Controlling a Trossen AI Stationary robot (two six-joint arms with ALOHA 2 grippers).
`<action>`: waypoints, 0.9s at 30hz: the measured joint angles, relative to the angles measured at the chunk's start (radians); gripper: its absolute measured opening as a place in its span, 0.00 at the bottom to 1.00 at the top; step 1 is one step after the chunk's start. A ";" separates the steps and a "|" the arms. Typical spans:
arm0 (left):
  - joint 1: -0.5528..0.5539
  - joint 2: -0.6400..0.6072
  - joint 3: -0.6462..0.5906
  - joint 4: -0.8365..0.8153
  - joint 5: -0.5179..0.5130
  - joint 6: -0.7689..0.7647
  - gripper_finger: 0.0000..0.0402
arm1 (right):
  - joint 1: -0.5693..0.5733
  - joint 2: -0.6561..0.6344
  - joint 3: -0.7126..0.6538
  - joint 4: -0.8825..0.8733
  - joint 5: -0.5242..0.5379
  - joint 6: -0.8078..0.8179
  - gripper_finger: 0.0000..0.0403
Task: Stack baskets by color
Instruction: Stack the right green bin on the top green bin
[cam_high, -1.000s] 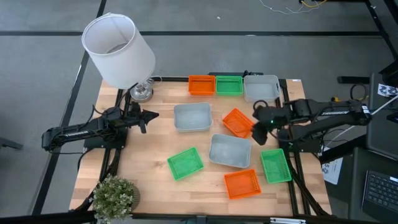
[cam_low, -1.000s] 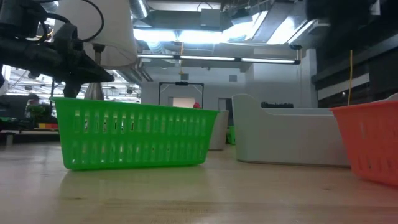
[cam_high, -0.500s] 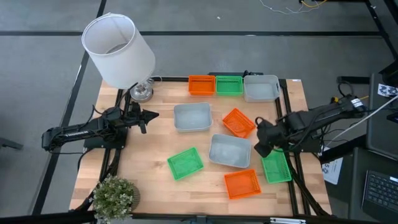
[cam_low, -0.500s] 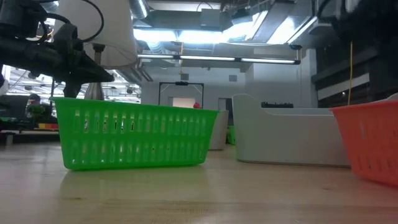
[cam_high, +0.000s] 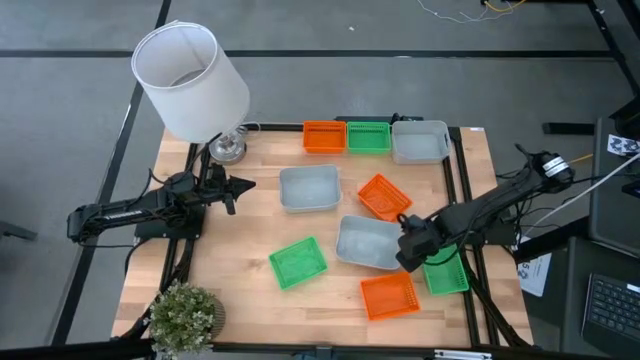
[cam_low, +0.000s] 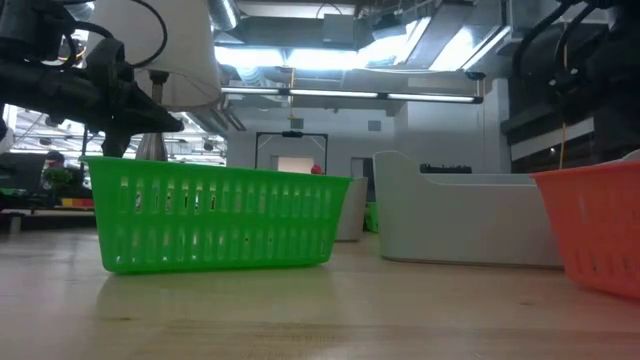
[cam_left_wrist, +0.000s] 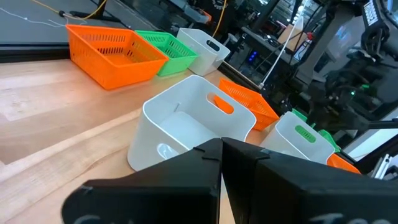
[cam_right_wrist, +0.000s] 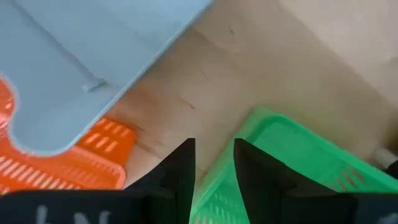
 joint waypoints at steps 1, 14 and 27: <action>0.000 0.000 0.000 0.000 0.000 0.000 0.00 | 0.001 0.009 0.000 0.000 -0.007 0.010 0.28; 0.000 0.000 0.000 0.000 0.000 0.003 0.00 | 0.004 0.035 0.046 0.005 -0.051 0.008 0.28; 0.000 0.000 0.000 -0.001 0.000 0.005 0.00 | 0.076 0.035 0.165 -0.157 0.051 0.155 0.28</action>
